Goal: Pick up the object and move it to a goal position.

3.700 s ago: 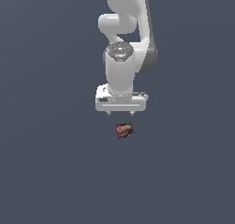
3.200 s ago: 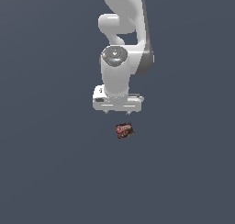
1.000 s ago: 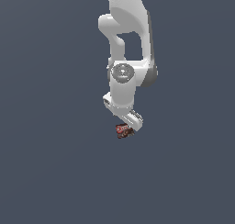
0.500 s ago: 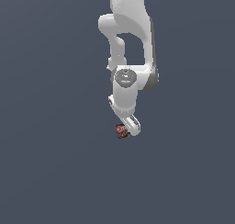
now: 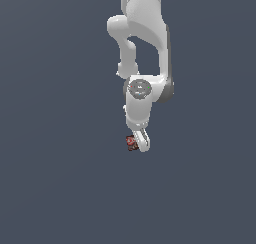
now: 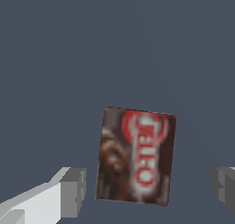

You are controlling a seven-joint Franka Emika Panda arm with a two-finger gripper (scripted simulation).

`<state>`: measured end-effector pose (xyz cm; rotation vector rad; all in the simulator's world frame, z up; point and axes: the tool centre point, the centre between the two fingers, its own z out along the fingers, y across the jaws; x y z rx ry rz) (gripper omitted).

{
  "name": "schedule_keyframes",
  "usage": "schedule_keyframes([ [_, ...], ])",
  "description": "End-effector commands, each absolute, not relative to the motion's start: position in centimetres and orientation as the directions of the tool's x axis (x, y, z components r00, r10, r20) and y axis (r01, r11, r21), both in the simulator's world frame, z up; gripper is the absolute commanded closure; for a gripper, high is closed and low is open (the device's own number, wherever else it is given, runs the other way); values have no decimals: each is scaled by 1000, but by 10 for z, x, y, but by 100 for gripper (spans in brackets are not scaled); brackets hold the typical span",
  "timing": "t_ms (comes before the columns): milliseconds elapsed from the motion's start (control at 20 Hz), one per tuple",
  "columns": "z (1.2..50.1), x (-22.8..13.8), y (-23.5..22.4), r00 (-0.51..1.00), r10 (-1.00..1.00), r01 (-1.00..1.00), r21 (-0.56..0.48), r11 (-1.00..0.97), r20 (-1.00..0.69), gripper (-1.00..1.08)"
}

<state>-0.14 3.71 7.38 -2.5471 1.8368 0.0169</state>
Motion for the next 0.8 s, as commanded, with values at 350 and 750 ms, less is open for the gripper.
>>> schedule_keyframes([
  [350,67,0,40,207,-978,-978,1,-207,-1,-92],
  [750,63,0,40,201,-980,-980,0,-201,0,-92],
])
